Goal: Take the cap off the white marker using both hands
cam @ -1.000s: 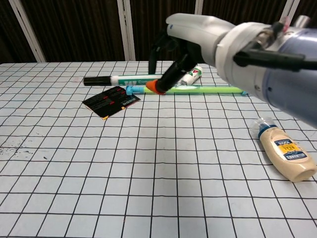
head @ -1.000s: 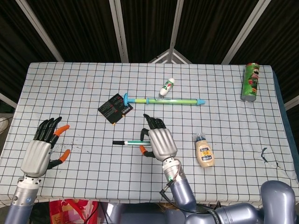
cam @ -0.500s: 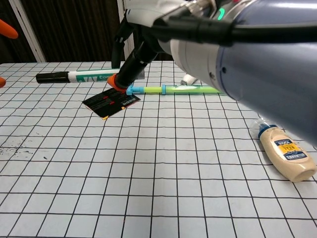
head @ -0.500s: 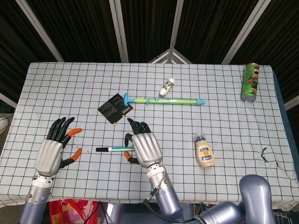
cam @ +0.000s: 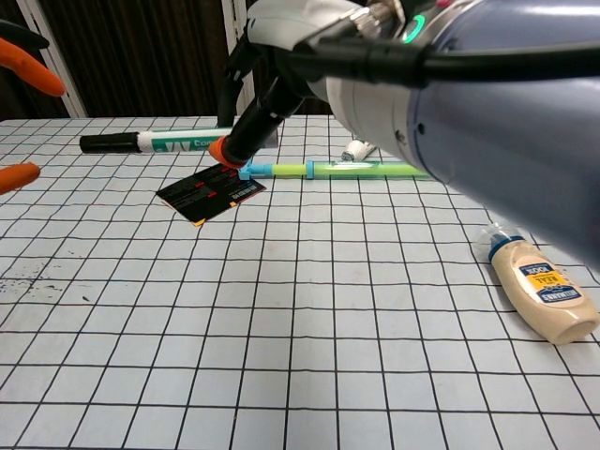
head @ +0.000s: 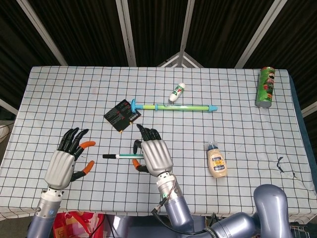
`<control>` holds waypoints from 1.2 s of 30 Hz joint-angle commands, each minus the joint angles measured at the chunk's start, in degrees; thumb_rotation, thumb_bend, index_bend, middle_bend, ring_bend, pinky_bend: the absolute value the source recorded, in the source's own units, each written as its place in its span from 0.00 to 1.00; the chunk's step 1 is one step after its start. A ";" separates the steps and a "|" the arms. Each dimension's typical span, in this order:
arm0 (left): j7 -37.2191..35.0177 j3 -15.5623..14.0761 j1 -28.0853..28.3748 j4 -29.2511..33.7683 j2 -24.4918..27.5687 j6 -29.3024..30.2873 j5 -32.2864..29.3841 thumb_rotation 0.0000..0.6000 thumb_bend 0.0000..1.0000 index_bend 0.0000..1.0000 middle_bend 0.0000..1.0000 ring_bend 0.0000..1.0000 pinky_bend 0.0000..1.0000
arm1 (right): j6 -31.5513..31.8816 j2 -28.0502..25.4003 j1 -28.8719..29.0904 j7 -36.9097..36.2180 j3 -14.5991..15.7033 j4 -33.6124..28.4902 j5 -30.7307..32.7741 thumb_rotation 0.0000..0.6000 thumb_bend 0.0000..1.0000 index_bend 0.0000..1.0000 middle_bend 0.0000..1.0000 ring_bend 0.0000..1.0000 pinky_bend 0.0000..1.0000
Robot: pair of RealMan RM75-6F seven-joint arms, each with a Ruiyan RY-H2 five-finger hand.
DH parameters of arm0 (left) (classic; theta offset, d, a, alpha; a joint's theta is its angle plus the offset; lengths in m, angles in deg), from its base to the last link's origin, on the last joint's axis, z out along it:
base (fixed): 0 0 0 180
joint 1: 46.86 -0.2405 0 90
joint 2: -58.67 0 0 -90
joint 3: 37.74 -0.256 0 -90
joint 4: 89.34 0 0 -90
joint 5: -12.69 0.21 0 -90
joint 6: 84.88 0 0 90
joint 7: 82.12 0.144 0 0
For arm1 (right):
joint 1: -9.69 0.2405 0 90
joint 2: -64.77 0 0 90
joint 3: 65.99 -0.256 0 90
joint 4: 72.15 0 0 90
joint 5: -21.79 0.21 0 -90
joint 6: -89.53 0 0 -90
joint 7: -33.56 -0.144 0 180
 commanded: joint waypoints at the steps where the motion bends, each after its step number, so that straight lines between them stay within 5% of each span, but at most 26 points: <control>1: 0.23 -0.01 0.29 -0.32 -0.70 -0.25 0.09 1.00 0.40 0.32 0.10 0.00 0.02 | 0.02 -0.27 0.00 -0.36 0.10 -0.22 0.04 1.00 0.44 0.72 0.07 0.12 0.10; 36: 1.71 1.93 4.51 -6.06 -11.48 0.67 3.44 1.00 0.42 0.53 0.20 0.00 0.02 | 0.09 -3.81 -0.20 -4.10 2.25 -2.84 -0.49 1.00 0.46 0.72 0.07 0.12 0.10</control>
